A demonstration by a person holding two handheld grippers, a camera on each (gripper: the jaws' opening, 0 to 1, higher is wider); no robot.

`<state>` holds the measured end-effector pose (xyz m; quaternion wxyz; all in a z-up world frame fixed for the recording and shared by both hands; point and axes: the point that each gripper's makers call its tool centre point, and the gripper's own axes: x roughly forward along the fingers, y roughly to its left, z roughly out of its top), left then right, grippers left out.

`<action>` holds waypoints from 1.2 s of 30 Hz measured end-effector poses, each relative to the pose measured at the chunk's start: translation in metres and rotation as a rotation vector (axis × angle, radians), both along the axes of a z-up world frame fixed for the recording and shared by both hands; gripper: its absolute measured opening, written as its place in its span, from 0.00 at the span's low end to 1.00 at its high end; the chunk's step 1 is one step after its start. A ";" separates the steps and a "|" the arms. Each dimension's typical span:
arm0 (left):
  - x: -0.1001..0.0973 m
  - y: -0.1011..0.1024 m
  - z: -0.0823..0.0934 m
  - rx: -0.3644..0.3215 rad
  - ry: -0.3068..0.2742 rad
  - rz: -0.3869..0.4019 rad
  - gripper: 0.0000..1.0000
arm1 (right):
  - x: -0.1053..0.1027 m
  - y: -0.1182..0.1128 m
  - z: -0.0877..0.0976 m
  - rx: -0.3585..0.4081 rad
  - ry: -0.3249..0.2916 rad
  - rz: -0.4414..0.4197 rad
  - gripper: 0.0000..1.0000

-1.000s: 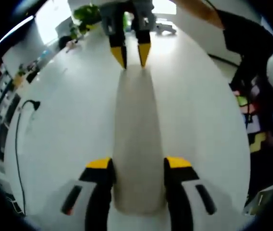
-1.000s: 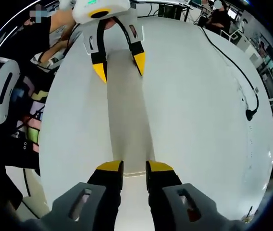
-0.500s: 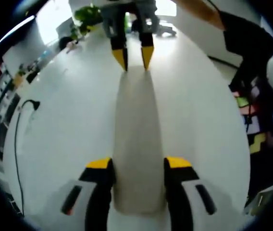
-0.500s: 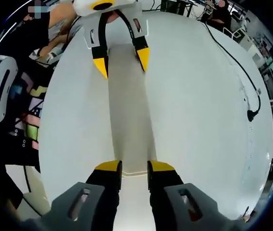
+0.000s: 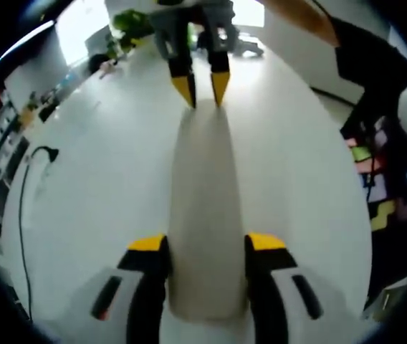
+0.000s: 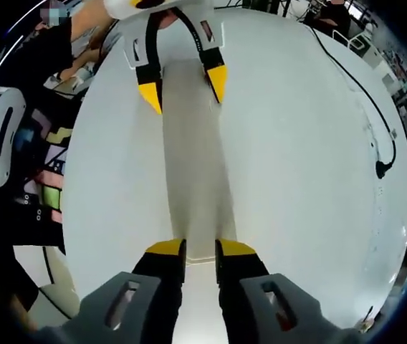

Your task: Arrange the utensils inside the cutlery case until each visible utensil rests in its matching compartment.

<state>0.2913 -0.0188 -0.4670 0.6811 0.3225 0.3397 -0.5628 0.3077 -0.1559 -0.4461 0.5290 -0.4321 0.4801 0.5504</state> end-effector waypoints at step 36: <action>0.005 -0.005 -0.003 0.007 0.058 -0.048 0.46 | -0.010 0.008 -0.003 0.079 -0.001 -0.066 0.00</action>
